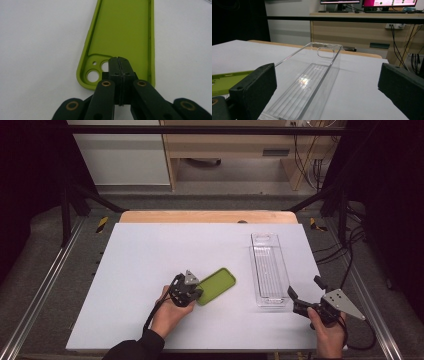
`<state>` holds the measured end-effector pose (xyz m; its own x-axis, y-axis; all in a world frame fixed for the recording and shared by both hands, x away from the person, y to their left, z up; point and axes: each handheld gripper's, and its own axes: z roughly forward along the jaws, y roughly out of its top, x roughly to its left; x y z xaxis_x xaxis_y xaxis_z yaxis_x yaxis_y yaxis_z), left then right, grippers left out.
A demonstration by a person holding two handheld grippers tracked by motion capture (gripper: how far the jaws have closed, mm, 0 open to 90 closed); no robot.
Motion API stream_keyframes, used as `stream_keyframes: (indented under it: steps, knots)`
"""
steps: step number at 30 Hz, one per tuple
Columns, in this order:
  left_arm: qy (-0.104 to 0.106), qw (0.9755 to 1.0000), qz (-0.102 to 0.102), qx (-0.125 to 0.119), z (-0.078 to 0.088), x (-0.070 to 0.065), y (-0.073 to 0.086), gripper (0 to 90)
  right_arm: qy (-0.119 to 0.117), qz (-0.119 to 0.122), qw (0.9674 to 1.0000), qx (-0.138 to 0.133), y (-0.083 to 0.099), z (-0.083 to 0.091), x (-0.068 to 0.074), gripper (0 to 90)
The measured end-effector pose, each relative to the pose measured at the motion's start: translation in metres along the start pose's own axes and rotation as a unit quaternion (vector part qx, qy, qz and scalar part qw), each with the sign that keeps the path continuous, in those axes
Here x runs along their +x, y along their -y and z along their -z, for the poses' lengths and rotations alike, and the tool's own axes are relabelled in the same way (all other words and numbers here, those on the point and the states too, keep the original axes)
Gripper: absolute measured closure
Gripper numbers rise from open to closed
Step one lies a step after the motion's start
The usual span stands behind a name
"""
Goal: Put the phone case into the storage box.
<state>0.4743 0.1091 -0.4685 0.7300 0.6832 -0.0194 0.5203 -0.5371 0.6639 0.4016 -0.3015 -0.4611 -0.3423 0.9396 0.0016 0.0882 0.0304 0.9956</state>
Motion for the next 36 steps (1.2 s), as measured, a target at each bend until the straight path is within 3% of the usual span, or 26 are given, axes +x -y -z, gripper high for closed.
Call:
stream_keyframes:
  steps: [10, 25, 36]
  knots:
    - [0.0, 0.9999, -0.001, 0.013, 0.007, 0.002, 0.004, 90.0, -0.001, -0.002, 1.0, -0.002, 0.0, 0.001, 0.0, 2.3]
    - [-0.004, 0.9998, 0.003, 0.02, 0.034, 0.01, 0.033, 90.0, -0.001, -0.001, 1.0, -0.001, 0.0, 0.001, 0.002, 2.4]
    - [0.006, 0.9997, 0.005, 0.025, 0.052, 0.022, 0.051, 90.0, -0.001, 0.0, 1.0, 0.0, 0.0, 0.001, 0.002, 2.4]
